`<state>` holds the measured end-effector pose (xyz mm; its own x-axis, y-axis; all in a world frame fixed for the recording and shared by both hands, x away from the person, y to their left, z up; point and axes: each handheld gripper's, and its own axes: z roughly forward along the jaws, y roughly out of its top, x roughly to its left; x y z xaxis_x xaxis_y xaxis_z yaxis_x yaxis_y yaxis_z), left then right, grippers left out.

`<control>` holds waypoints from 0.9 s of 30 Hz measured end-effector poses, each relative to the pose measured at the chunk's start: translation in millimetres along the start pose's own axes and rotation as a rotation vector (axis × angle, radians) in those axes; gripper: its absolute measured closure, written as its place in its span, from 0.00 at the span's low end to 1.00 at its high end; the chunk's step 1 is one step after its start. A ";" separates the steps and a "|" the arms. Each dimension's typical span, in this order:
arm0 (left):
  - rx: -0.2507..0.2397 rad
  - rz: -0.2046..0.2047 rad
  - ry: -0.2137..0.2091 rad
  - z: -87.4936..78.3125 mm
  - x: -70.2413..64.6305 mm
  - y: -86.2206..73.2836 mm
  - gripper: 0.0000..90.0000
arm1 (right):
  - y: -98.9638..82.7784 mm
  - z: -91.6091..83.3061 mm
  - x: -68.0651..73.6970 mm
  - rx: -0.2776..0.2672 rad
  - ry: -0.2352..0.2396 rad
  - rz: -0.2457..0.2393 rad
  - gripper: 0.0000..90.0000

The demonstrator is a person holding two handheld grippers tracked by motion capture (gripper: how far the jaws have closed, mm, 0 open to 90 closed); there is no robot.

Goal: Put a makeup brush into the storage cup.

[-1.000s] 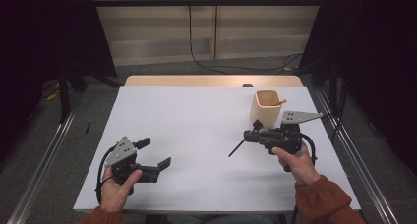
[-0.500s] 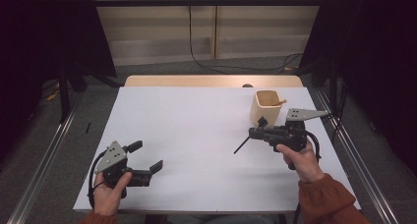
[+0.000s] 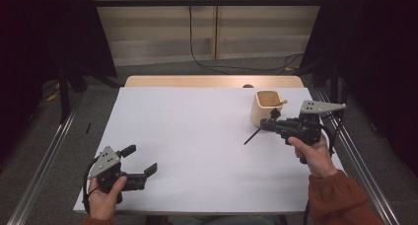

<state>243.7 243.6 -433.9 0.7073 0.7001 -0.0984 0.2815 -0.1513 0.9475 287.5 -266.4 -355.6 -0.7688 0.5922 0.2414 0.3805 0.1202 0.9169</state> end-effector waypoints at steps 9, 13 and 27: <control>-0.001 0.000 -0.012 -0.7 -3.2 1.1 0.02 | 22.6 -13.2 -8.3 -0.021 -0.034 -0.025 0.95; 0.002 0.000 -0.018 0.1 -5.0 0.8 0.02 | 32.7 -16.1 -12.4 -0.031 -0.044 -0.034 0.95; 0.003 0.006 -0.019 0.1 -3.0 1.1 0.02 | 62.5 -21.2 -23.7 -0.035 -0.097 -0.065 0.95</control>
<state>242.0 241.2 -432.6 0.7210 0.6860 -0.0983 0.2791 -0.1577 0.9472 318.6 -289.8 -297.4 -0.7371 0.6587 0.1510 0.3121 0.1336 0.9406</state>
